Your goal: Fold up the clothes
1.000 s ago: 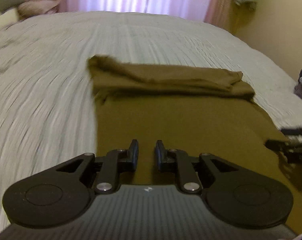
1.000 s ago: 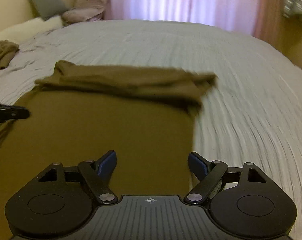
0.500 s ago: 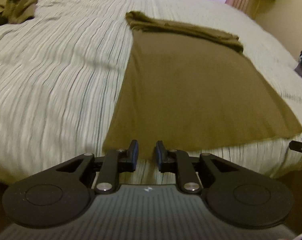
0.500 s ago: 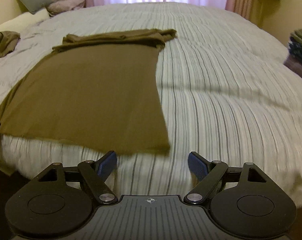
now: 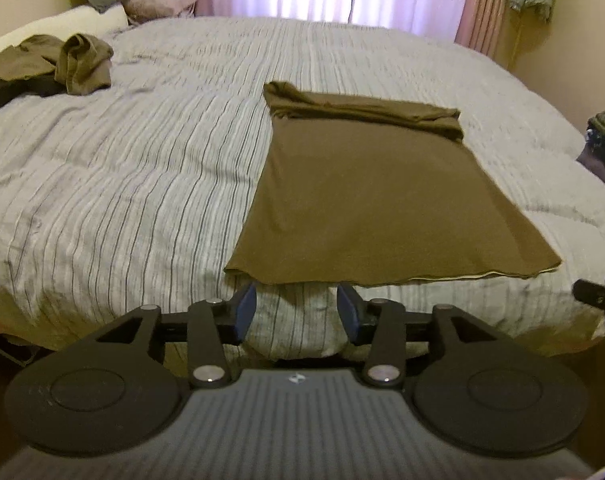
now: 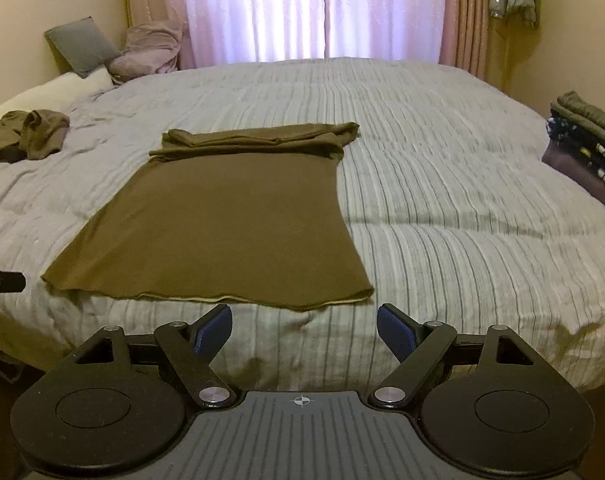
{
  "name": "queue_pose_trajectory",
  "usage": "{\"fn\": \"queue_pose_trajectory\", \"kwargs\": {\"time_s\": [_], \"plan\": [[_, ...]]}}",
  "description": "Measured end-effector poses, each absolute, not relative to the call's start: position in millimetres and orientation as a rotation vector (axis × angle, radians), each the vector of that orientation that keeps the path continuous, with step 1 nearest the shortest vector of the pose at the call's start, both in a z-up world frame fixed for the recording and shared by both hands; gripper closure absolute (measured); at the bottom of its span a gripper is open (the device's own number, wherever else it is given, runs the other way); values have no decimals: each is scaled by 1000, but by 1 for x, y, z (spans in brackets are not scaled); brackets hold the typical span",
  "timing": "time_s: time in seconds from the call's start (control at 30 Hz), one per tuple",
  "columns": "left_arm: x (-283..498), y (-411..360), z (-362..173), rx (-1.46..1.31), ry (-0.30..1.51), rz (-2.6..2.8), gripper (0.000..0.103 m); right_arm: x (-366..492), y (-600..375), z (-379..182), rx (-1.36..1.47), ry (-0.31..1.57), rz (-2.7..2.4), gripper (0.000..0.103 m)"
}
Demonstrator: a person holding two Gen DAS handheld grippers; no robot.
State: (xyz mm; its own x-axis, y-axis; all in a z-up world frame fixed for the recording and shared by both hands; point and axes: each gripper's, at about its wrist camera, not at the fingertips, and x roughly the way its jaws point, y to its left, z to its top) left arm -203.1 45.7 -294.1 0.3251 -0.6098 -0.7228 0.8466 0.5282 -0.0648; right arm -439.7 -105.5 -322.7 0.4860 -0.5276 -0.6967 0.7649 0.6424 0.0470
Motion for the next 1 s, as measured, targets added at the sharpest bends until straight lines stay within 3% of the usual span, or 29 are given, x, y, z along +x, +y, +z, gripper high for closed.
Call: {"fn": "queue_pose_trajectory", "kwargs": {"time_s": [0.47, 1.0], "plan": [[-229, 68, -280, 346, 713, -989, 58, -446, -72, -300, 336, 647, -814, 20], [-219, 56, -292, 391, 750, -967, 56, -435, -82, -316, 352, 691, -782, 20]]}}
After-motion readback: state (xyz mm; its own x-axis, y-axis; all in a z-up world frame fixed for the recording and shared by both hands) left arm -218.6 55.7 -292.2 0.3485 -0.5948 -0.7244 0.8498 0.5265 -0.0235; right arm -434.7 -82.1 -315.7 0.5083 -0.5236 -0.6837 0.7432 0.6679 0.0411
